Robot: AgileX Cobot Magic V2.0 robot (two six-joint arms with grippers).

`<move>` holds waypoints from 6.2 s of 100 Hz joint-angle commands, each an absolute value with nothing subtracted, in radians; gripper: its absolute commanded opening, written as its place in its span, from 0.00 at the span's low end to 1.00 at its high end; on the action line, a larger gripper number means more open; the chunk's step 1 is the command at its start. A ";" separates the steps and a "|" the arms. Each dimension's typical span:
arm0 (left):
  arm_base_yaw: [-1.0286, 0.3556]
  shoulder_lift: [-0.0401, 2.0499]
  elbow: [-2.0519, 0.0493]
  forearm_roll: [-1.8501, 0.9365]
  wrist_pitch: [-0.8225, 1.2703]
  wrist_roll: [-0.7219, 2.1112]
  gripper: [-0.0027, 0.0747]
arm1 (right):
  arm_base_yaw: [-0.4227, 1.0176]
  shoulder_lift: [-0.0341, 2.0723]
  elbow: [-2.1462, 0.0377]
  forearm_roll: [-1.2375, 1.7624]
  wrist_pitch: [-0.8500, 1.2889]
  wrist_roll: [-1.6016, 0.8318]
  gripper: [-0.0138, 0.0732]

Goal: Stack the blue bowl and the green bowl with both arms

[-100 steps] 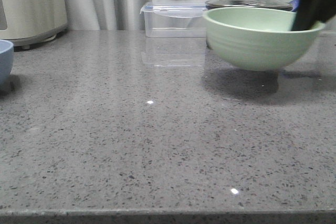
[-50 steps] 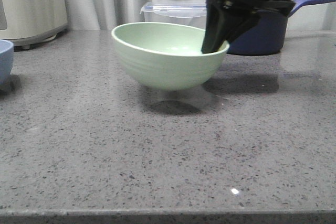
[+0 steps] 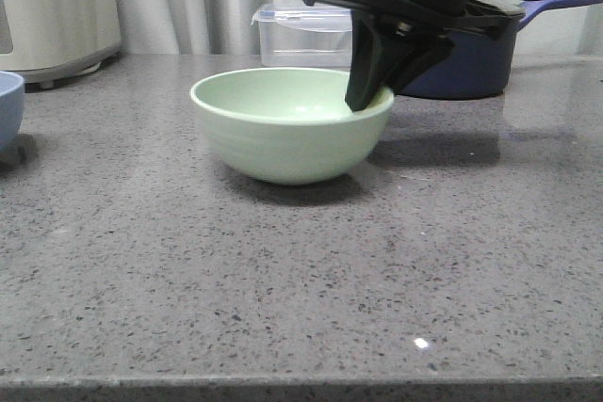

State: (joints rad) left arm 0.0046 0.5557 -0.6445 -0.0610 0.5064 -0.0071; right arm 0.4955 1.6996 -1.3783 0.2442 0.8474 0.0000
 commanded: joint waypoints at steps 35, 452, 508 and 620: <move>0.005 0.565 -0.681 -0.064 0.435 -0.007 0.67 | 0.497 1.601 -1.401 0.261 0.809 -0.006 0.44; 0.131 1.338 -1.026 -0.137 0.826 -0.034 0.01 | 0.530 1.456 -1.029 0.418 0.618 -0.019 0.16; -0.083 1.395 -1.380 -0.210 1.016 0.000 0.01 | 0.530 1.456 -1.029 0.418 0.618 -0.019 0.16; -0.527 1.732 -1.766 -0.255 1.181 -0.007 0.01 | 0.530 1.456 -1.029 0.418 0.619 -0.019 0.16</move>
State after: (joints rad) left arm -0.5199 1.7755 -1.7296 -0.2216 1.2034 0.0000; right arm 0.5307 1.4875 -1.0078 0.4010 0.6424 -0.0053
